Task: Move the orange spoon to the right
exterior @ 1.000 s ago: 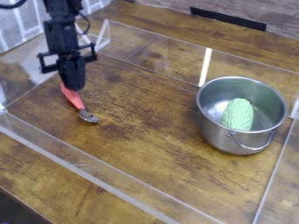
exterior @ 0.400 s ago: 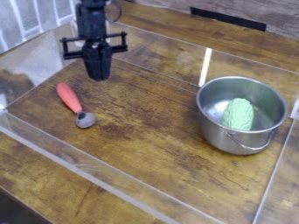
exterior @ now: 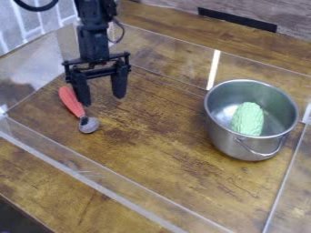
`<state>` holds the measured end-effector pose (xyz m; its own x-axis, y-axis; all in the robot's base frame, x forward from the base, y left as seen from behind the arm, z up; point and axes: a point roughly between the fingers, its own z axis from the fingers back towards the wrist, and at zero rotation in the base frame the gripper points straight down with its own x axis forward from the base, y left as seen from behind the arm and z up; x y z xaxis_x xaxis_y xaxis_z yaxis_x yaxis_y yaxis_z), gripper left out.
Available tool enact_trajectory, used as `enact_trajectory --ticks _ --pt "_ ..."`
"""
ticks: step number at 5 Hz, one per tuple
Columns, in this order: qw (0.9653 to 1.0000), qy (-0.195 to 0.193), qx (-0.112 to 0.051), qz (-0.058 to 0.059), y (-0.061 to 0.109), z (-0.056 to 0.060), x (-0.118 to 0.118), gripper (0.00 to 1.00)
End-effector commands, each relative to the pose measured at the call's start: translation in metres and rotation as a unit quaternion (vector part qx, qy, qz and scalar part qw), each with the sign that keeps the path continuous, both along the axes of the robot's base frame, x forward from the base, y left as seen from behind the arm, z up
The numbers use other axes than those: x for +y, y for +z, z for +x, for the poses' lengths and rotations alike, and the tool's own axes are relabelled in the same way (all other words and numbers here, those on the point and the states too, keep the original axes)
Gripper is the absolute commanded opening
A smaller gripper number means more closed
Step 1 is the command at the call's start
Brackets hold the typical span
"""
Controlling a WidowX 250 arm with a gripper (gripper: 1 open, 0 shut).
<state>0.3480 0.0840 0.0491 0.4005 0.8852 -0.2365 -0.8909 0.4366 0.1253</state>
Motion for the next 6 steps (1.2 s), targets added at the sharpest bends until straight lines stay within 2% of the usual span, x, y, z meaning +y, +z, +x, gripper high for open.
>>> enact_trajectory --ticks 1,2,3,4,5,6 --pt "0.9987 0.019 -0.045 0.013 0.021 -0.001 0.008 1.00" --pt "0.9988 0.021 -0.043 0.012 0.013 -0.001 0.008 0.00" --pt "0.9989 0.012 -0.044 0.012 0.012 0.000 0.008 0.00" --pt "0.9968 -0.060 -0.049 0.018 0.036 0.005 0.002 0.00" --pt "0.9867 -0.152 -0.057 0.012 0.070 0.010 -0.007 0.00" --pt "0.9823 -0.177 -0.062 0.003 0.065 0.009 -0.010 1.00"
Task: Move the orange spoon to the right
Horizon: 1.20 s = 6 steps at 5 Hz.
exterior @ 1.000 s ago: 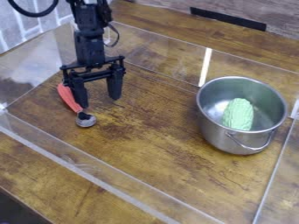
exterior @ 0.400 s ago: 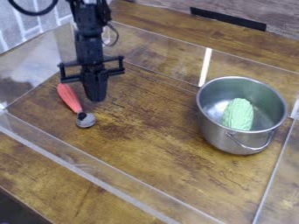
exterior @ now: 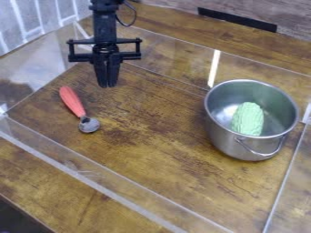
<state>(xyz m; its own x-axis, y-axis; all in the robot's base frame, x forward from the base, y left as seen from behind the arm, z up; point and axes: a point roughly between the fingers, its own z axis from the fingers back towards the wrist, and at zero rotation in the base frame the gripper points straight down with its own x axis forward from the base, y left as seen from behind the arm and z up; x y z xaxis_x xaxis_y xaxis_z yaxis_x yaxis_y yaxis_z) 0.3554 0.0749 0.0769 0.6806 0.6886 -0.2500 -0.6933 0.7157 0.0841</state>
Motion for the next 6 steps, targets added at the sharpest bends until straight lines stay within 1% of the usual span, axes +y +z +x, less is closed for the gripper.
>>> enact_trajectory --ticks 1,3,4,5,6 --pt "0.9986 0.016 -0.050 0.009 0.024 -0.004 0.002 1.00" --pt "0.9979 0.038 -0.053 -0.001 -0.005 -0.010 0.007 1.00" --pt "0.9978 0.041 -0.052 -0.004 -0.013 -0.010 0.008 0.00" --pt "0.9979 0.038 -0.053 -0.006 -0.014 -0.009 0.008 0.00" --pt "0.9980 -0.024 -0.058 -0.007 0.009 -0.005 0.003 0.00"
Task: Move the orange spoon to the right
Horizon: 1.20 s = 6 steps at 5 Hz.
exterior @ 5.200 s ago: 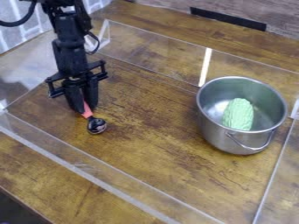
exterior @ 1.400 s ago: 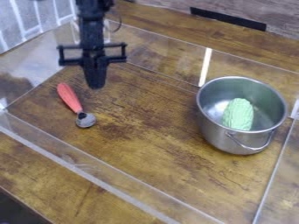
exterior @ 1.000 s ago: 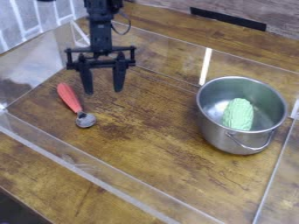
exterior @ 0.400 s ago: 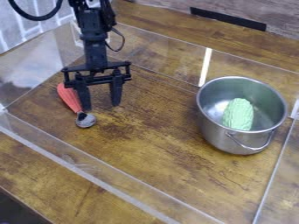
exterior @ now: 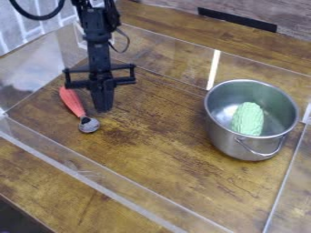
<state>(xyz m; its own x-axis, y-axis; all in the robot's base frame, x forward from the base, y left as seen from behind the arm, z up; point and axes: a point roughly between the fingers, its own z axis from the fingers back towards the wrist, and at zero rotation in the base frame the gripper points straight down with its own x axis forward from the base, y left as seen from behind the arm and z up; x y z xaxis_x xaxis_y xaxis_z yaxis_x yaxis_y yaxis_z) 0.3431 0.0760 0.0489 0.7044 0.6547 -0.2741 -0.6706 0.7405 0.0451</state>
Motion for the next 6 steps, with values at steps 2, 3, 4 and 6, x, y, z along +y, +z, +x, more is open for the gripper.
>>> enact_trajectory --ticks 2,3,4,6 --pt "0.9974 0.007 -0.072 -0.006 0.060 0.003 0.009 1.00" --pt "0.9935 0.077 -0.081 -0.024 0.050 -0.006 0.028 1.00" --pt "0.9860 0.136 -0.086 -0.043 0.041 -0.012 0.043 1.00" --pt "0.9763 0.190 -0.082 -0.062 0.020 -0.014 0.054 1.00"
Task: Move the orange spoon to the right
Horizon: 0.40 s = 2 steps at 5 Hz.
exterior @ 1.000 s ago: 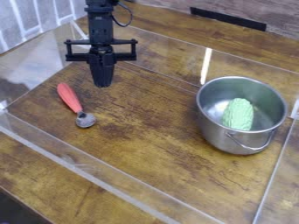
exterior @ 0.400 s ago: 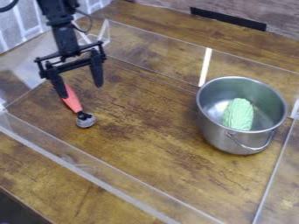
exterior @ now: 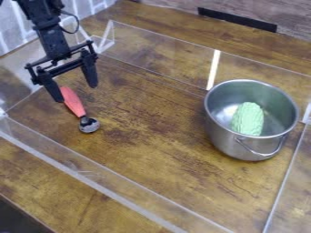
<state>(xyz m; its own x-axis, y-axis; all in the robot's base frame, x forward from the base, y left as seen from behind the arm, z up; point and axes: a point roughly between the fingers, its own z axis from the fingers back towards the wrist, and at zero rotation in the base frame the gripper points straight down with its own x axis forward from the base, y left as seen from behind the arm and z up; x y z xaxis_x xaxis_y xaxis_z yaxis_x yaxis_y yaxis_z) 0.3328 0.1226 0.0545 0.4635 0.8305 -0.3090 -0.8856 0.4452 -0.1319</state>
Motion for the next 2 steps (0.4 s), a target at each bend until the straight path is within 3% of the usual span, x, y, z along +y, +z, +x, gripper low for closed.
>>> enact_trajectory --ticks 1,2 --pt "0.9997 0.019 -0.017 0.007 0.004 -0.003 0.008 1.00" --pt "0.9996 0.026 -0.013 0.002 -0.006 -0.002 0.009 1.00"
